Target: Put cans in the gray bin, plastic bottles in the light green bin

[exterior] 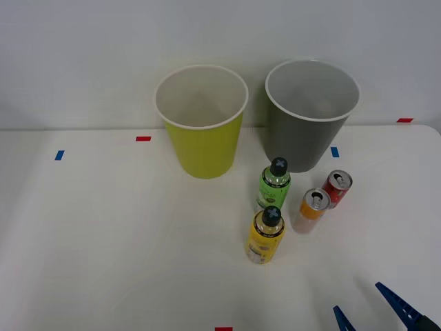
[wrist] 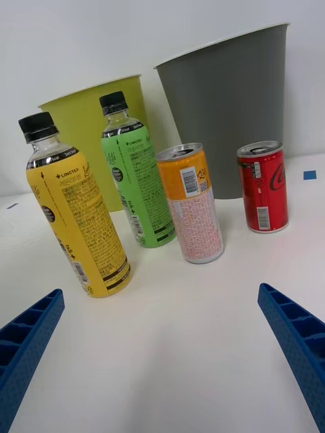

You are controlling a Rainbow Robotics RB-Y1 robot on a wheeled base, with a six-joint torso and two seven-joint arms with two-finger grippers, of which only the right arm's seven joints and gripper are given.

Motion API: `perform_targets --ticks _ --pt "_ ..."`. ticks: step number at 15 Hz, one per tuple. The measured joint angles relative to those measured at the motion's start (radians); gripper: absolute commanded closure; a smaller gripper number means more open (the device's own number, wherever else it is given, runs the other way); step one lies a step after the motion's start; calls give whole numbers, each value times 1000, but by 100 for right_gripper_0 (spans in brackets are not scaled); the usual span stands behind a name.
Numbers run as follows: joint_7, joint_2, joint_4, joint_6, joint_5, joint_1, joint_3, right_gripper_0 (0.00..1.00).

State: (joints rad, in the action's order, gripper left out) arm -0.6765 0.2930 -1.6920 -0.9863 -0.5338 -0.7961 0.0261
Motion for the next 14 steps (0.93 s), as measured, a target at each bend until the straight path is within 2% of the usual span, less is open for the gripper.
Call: perform_targets --ticks 14 --pt "0 0 0 0 0 0 0 0"
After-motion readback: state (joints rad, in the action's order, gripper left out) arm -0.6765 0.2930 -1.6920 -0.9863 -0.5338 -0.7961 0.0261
